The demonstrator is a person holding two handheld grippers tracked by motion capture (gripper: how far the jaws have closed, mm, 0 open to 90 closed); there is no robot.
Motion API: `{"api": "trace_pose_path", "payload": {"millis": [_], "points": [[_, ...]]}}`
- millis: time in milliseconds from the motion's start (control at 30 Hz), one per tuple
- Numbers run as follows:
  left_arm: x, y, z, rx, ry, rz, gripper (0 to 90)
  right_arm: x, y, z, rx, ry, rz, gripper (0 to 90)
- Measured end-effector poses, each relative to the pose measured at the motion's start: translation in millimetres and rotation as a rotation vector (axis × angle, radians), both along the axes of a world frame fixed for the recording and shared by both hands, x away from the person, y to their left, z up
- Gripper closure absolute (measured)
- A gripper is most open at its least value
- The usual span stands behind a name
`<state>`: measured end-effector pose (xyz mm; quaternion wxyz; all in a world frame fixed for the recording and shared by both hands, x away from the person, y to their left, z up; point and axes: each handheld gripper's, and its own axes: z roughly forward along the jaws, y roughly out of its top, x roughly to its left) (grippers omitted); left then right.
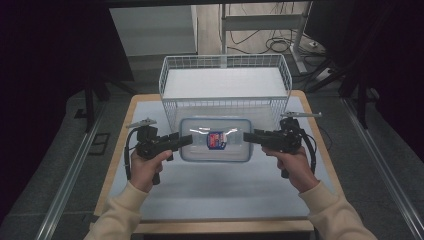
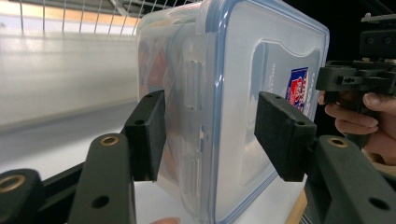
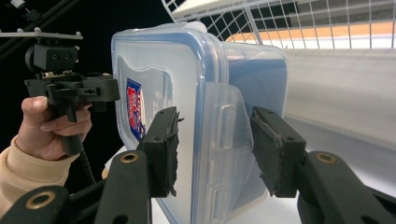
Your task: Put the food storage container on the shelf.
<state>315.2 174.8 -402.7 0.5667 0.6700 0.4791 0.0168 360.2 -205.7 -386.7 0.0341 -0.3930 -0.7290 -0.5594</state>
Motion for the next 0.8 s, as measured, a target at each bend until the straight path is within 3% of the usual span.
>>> {"api": "trace_pose_path", "payload": {"millis": [800], "points": [[28.5, -3.6, 57.8, 0.028, -0.085, 0.007, 44.9, 26.4, -2.1, 51.0, 0.016, -0.062, -0.011, 52.5]]}}
